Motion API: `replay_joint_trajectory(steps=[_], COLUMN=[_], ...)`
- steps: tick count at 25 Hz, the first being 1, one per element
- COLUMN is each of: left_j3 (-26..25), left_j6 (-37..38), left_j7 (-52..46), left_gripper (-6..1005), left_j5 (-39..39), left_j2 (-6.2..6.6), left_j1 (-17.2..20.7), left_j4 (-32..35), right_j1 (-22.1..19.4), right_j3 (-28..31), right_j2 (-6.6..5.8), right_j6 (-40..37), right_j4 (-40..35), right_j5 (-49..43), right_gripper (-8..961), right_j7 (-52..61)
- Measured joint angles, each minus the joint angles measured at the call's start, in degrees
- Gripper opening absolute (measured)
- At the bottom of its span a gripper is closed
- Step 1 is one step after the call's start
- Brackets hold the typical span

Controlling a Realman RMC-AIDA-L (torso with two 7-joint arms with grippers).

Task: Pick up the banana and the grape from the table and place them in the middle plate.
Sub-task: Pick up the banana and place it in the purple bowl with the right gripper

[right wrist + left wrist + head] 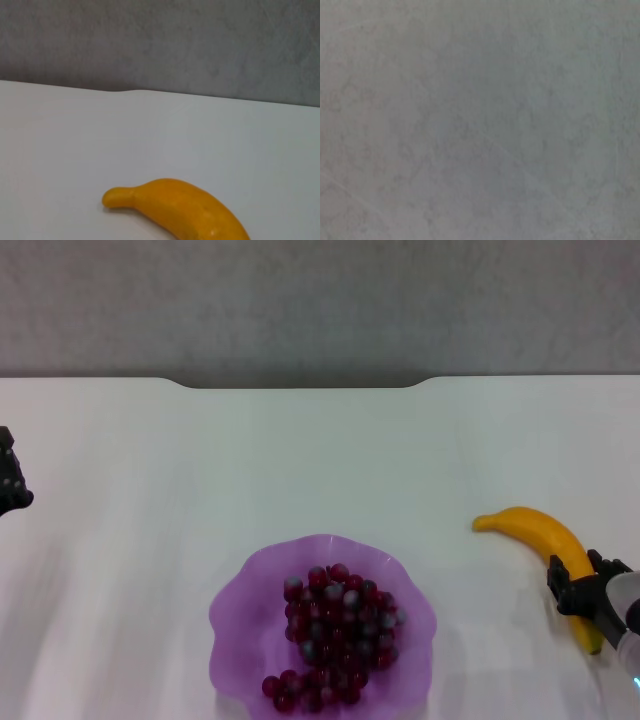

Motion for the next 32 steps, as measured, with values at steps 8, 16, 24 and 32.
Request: replay_joint_trajectory(steps=[8,16,24,32], left_j3=[0.0,0.0,0.0,0.0], left_j6=[0.0,0.0,0.0,0.0], left_j7=[0.0,0.0,0.0,0.0], left_gripper=[43,42,42,43], left_j5=[0.0,0.0,0.0,0.0], left_j2=[0.0,0.02,0.16,0.18], left_j1=[0.1,0.1,0.4,0.4], left_j4=[-0.1,-0.1,-0.1,-0.1], right_j1=[0.7,1.5,1.1,1.1], right_j3=[0.0,-0.4,-0.4,-0.5], right_j2=[0.0,-0.02,0.01,0.06], right_j6=[2.7,10.0,16.6,15.2], right_j4=[-0.2,-1.2,-7.1,-12.2], right_j5=[0.0,-0.8,-7.9,-18.7], right_gripper=[490,494,499,503], right_j7=[0.0,0.0,0.0,0.0])
